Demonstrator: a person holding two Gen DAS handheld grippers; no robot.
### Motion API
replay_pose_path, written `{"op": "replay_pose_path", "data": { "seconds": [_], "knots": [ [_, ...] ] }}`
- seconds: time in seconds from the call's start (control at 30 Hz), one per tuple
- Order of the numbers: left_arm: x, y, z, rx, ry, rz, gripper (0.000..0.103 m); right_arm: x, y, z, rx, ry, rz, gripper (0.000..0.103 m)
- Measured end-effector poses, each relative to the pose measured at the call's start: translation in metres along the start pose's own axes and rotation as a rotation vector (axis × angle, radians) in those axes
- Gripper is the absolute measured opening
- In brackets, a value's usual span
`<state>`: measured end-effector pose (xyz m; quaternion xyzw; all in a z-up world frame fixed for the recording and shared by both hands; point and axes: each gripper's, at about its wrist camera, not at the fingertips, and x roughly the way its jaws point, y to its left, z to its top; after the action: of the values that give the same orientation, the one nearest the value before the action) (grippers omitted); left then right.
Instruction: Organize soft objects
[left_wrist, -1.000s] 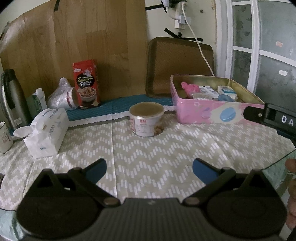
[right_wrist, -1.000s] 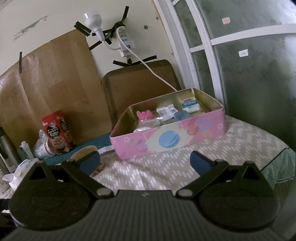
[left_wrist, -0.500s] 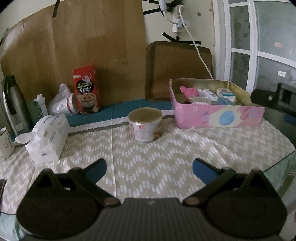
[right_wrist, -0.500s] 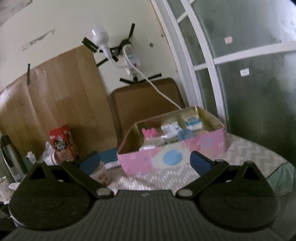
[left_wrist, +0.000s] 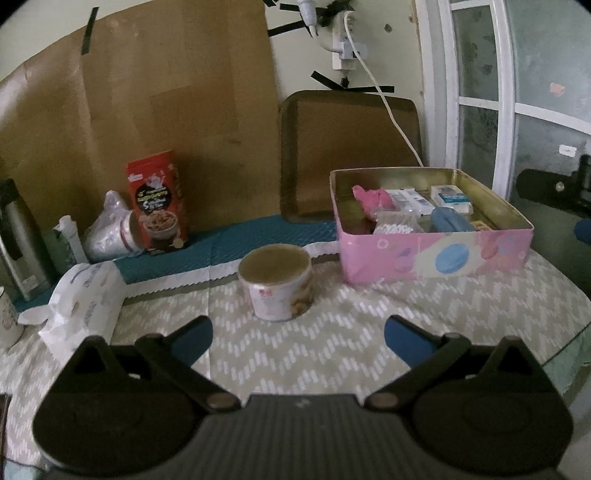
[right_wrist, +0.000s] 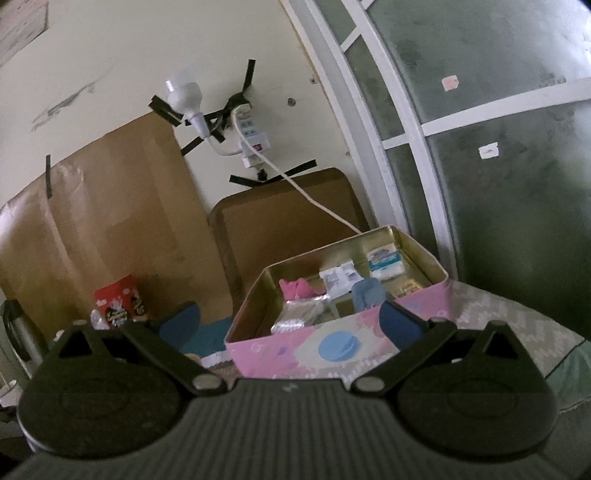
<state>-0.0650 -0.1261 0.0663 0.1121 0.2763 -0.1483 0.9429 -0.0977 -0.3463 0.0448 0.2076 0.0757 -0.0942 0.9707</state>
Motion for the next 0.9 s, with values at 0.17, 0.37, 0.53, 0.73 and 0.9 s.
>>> {"op": "replay_pose_path", "data": {
  "seconds": [0.17,0.37,0.53,0.73,0.9],
  "knots": [
    [0.014,-0.014,0.012,0.028,0.006,0.001,0.103,0.009,-0.013,0.003,0.032,0.008,0.001,0.103],
    [0.031,-0.029,0.024,0.055,0.026,0.004,0.103,0.022,-0.03,0.004,0.079,0.038,-0.005,0.103],
    [0.04,-0.037,0.029,0.076,0.043,-0.003,0.103,0.028,-0.039,0.006,0.097,0.042,-0.004,0.103],
    [0.046,-0.042,0.034,0.095,0.049,-0.008,0.103,0.033,-0.044,0.009,0.111,0.042,-0.007,0.103],
    [0.051,-0.042,0.034,0.096,0.061,-0.018,0.103,0.038,-0.045,0.006,0.115,0.064,-0.014,0.103]
  ]
}}
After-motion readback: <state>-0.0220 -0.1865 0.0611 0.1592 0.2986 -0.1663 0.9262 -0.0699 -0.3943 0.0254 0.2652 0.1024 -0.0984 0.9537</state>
